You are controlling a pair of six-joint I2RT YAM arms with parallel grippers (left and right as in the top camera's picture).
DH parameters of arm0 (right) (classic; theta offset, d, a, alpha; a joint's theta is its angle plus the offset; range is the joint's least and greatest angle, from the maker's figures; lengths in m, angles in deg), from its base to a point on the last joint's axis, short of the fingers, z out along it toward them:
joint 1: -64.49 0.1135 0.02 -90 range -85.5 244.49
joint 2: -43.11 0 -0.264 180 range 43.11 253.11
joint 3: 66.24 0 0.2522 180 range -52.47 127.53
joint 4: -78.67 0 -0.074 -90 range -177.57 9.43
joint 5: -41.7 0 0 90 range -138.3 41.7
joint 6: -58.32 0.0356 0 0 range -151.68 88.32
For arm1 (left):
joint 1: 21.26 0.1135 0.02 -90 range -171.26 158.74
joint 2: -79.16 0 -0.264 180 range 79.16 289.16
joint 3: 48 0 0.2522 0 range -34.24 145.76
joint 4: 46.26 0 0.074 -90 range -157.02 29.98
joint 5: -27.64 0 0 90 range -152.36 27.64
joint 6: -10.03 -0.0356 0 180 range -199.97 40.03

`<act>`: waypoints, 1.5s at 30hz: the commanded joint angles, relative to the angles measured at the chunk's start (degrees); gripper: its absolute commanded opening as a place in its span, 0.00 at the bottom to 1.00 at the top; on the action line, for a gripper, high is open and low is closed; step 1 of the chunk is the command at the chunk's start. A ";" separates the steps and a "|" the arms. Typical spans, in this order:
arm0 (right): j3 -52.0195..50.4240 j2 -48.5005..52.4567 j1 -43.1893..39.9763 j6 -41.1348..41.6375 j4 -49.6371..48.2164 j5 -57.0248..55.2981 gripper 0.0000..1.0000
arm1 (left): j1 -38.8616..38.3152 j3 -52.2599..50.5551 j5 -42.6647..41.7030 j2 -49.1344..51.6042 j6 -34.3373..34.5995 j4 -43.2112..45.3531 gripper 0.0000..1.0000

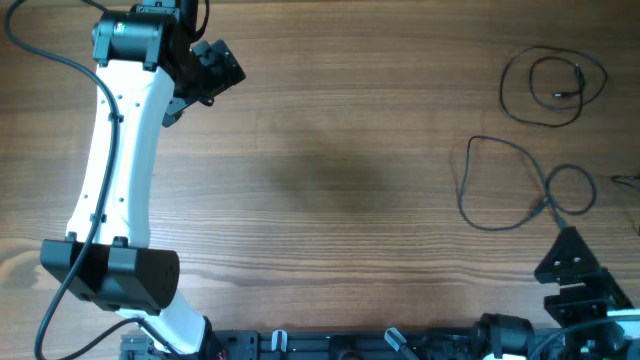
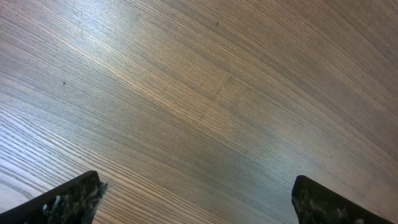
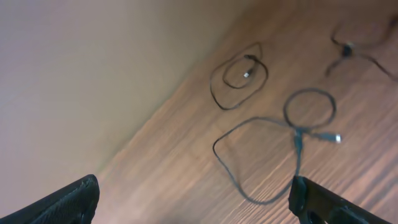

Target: Untangle cables

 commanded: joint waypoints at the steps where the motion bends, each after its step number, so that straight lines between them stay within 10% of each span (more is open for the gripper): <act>1: -2.05 -0.52 -0.09 -13.60 -2.10 5.60 1.00 | -0.11 0.15 0.57 -0.79 0.52 -0.04 1.00; 35: -56.35 -15.47 1.84 -21.99 -65.00 13.70 1.00 | -0.11 0.15 0.57 -0.79 0.52 -0.04 1.00; 45: -61.66 -15.47 3.23 -22.01 -67.28 11.74 1.00 | -0.11 0.15 0.57 -0.79 0.52 -0.04 1.00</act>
